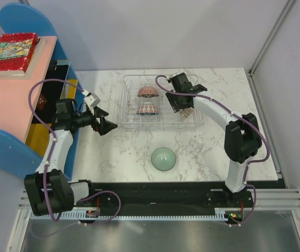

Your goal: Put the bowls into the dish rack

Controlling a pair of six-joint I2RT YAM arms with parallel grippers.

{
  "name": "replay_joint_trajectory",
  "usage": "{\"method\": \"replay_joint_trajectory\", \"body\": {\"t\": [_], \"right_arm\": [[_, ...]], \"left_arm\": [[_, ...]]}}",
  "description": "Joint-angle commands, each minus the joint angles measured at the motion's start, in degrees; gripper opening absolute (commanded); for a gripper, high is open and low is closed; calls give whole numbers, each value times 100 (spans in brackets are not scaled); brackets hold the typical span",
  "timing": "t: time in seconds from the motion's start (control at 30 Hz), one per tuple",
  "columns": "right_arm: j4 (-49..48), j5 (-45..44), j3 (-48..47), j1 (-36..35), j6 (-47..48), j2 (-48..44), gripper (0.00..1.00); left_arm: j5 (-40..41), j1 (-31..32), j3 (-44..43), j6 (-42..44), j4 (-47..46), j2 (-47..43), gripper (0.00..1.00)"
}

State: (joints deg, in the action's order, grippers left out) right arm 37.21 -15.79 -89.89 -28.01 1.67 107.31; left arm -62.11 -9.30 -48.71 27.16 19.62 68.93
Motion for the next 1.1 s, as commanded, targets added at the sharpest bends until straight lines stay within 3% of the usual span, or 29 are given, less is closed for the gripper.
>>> {"method": "replay_joint_trajectory", "body": {"t": [0.0,0.3,0.43,0.73,1.07], "right_arm": [[-434,-653,-547,-82,254,229,0],[-504,-847,-916,-126,342,572,0],[-93,-820,-1013,-196,343,450,0],[366,-1707,-592,-460,580,185,0],[462,-1735,-232,-486,483,616,0]], "left_arm": [[-249,-46,28,185,-37,-90,100],[-276,-37,63,193,-37,-107,100],[-284,-37,72,211,-28,-116,100],[-328,-46,63,202,-37,-116,100],[-320,-37,89,193,-37,-213,100]]}}
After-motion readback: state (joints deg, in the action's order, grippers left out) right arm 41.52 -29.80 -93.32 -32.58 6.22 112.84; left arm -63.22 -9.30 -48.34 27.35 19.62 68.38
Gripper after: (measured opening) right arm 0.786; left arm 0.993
